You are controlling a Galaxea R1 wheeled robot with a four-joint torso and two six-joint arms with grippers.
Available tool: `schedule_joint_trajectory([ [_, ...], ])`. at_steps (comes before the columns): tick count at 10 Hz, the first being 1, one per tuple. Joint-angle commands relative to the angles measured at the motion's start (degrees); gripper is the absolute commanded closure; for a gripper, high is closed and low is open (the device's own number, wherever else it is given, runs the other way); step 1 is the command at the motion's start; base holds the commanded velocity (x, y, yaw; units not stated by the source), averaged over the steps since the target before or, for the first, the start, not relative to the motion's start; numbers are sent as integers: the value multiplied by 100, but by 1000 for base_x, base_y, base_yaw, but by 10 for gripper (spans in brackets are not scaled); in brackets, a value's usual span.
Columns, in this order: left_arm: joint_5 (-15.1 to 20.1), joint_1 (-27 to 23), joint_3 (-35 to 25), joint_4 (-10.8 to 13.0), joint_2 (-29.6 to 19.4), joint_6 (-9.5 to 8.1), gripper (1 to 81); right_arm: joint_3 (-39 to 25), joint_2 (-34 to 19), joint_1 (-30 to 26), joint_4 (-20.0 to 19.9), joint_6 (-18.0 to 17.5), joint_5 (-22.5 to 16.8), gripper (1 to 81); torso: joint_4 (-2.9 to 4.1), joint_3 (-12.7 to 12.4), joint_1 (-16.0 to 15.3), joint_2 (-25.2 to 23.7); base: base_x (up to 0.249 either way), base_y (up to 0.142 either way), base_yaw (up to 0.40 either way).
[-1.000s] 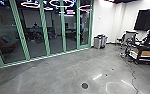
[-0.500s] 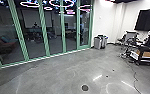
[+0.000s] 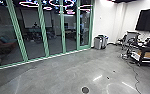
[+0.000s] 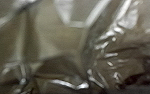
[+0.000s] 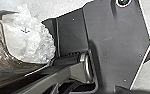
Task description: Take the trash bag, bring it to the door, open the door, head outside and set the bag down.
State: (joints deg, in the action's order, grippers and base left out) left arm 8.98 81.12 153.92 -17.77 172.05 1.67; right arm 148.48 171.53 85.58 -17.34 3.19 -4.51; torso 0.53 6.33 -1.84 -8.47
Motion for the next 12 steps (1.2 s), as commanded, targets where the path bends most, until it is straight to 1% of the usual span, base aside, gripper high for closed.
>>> schedule_joint_trajectory([
  [1, 376, -347, -2, -16, -3, 44, 811, -22, 6, -300, 20, 23, -376, 10, 0, 0, 0, 0, 133, 0, 0],
  [5, 376, -355, -2, -15, -3, 44, 811, -13, 6, -282, 20, 15, -375, 10, 0, 0, 0, 0, 133, 0, 0],
  [7, 376, -355, -2, -7, -3, 44, 811, -13, 6, -282, 20, 15, -375, 10, 0, 0, 0, 0, 133, -30, 0],
  [11, 376, -355, -2, -7, -3, 44, 811, -13, 6, -282, 20, 15, -375, 10, 0, 0, 0, 0, 130, -60, 0],
  [12, 376, -347, -2, -7, -3, 44, 811, -13, 6, -282, 20, 15, -375, 10, 0, 0, 0, 0, 126, 0, 0],
])
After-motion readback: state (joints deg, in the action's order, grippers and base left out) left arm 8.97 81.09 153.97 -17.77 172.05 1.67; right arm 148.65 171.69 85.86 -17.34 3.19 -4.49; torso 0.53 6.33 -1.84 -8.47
